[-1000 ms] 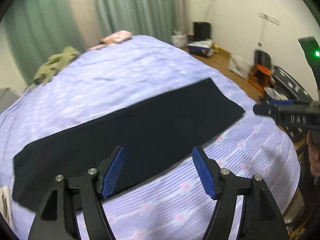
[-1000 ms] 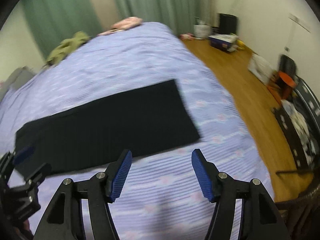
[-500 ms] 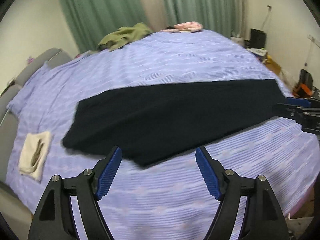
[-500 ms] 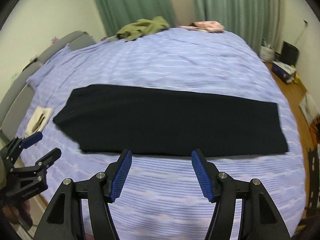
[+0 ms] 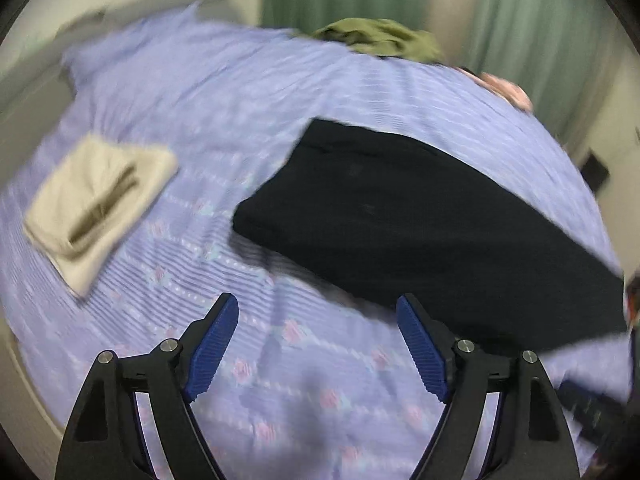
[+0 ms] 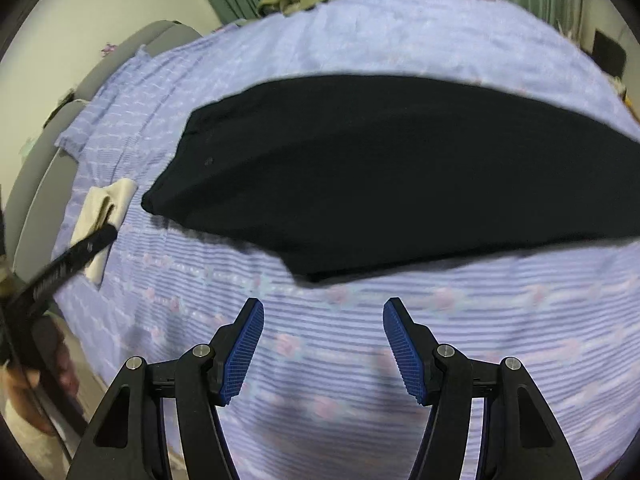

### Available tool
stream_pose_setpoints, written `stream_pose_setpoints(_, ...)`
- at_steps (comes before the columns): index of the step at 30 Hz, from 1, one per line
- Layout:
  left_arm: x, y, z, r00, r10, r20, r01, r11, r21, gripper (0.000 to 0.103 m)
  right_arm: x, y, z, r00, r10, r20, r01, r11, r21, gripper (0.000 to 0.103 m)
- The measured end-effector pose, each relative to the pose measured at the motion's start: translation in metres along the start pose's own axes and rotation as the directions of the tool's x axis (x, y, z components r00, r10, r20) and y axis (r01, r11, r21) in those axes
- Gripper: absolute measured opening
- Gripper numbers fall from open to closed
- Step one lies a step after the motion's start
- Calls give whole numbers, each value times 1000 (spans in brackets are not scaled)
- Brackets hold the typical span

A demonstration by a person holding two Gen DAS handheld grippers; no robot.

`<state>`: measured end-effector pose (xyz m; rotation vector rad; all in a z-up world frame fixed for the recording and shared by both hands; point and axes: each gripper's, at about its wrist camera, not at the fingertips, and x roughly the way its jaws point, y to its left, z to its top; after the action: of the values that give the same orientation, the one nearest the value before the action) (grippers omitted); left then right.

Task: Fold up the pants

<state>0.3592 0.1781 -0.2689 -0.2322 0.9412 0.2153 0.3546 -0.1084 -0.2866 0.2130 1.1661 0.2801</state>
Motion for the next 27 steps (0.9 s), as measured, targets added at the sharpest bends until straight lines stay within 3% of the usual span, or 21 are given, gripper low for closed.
stream_pose_setpoints(4, 51, 31, 15, 997, -75, -33, 68, 984, -166, 81, 33, 12, -6, 999, -44, -26, 46, 998, 48, 63)
stream_pose_setpoints(8, 90, 32, 24, 991, -119, -57, 108, 981, -162, 81, 55, 14, -8, 997, -41, -58, 49, 988, 145, 63)
stream_pose_setpoints(13, 113, 34, 32, 986, -156, -63, 139, 967, -214, 80, 64, 19, -6, 996, -63, -70, 75, 982, 173, 63)
stream_pose_setpoints(14, 117, 33, 33, 986, -153, -70, 134, 966, -219, 78, 65, 21, -4, 995, -71, -71, 82, 982, 172, 63)
stream_pose_setpoints(15, 120, 33, 33, 987, -144, -74, 125, 967, -224, 59, 65, 22, -4, 994, -77, -72, 88, 981, 172, 63)
stream_pose_setpoints(18, 120, 29, 37, 992, -100, -80, 81, 974, -210, 33, 61, 21, -3, 992, -108, -61, 116, 982, 150, 62)
stream_pose_setpoints(22, 96, 9, 61, 999, -21, 26, 24, 992, -127, 23, 47, 22, 1, 993, -120, -2, 120, 990, 80, 61)
stream_pose_setpoints(27, 99, -19, 85, 995, 55, 79, -55, 998, -8, 22, 53, 21, 5, 999, -40, -13, 41, 997, 69, 54)
